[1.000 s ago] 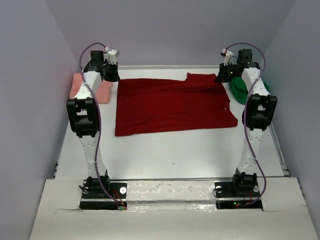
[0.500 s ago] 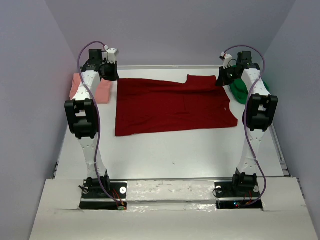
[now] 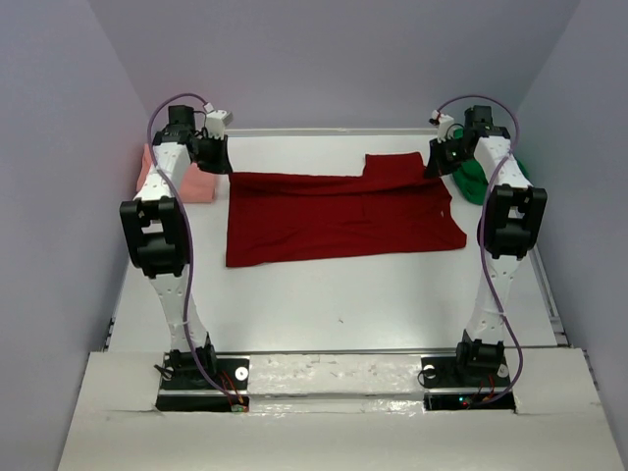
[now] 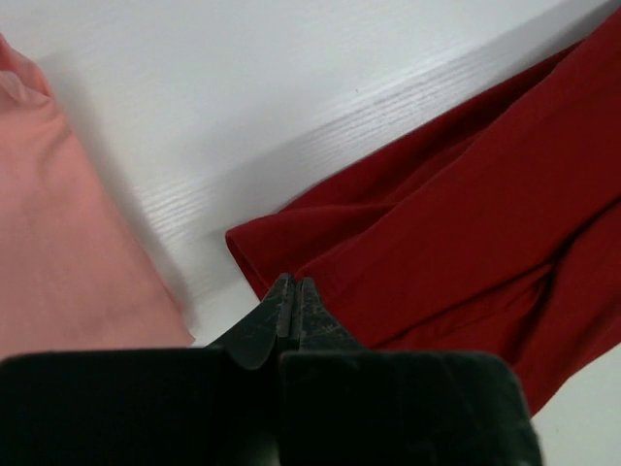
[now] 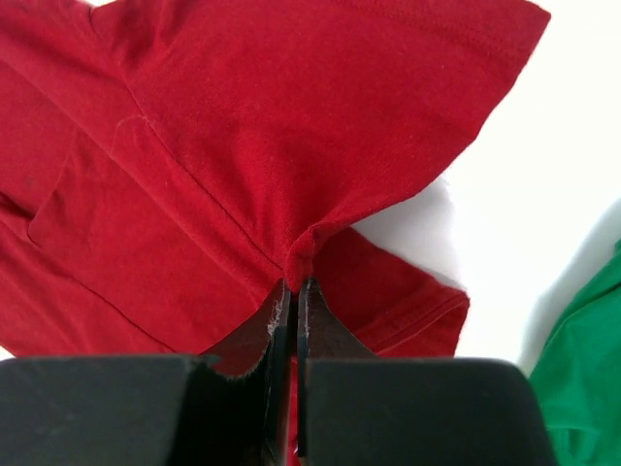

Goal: Fold and stack the t-shirts
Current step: Fold the other side of the tshirt into a rectangle

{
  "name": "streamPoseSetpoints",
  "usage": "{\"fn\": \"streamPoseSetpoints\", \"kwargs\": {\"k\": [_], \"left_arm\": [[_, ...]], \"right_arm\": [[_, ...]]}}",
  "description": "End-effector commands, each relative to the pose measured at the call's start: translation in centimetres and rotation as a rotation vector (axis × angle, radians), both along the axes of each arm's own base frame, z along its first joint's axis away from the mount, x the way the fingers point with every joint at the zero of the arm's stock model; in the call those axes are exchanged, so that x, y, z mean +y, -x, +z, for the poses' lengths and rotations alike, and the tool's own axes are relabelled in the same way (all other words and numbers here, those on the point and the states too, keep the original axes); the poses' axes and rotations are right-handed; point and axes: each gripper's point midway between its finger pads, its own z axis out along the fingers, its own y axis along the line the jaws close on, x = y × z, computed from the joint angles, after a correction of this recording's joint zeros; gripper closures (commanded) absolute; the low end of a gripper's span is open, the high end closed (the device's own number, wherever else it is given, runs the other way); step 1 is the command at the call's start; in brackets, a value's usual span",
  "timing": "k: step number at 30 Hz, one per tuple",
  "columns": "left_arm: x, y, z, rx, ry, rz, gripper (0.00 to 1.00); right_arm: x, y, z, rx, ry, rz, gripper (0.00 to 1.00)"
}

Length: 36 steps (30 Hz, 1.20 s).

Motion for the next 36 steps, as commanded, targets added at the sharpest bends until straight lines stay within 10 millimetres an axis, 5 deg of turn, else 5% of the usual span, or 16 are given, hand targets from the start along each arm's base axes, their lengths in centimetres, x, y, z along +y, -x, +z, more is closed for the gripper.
{"fn": "streamPoseSetpoints", "kwargs": {"k": [1, 11, 23, 36], "left_arm": [[-1.0, 3.2, 3.1, -0.016, 0.016, -0.101, 1.00], [-1.2, 6.0, 0.7, 0.062, 0.004, -0.167, 1.00], [-0.5, 6.3, 0.7, 0.060, -0.038, -0.147, 1.00], [0.9, 7.5, -1.5, 0.119, -0.122, -0.128, 1.00]], "right_arm": [[0.2, 1.0, 2.9, -0.037, 0.027, 0.023, 1.00], [0.1, 2.0, 1.9, 0.009, 0.035, 0.030, 1.00], [-0.2, 3.1, 0.3, 0.051, 0.062, 0.037, 1.00], [-0.5, 4.3, -1.7, 0.124, 0.080, 0.049, 1.00]]}}
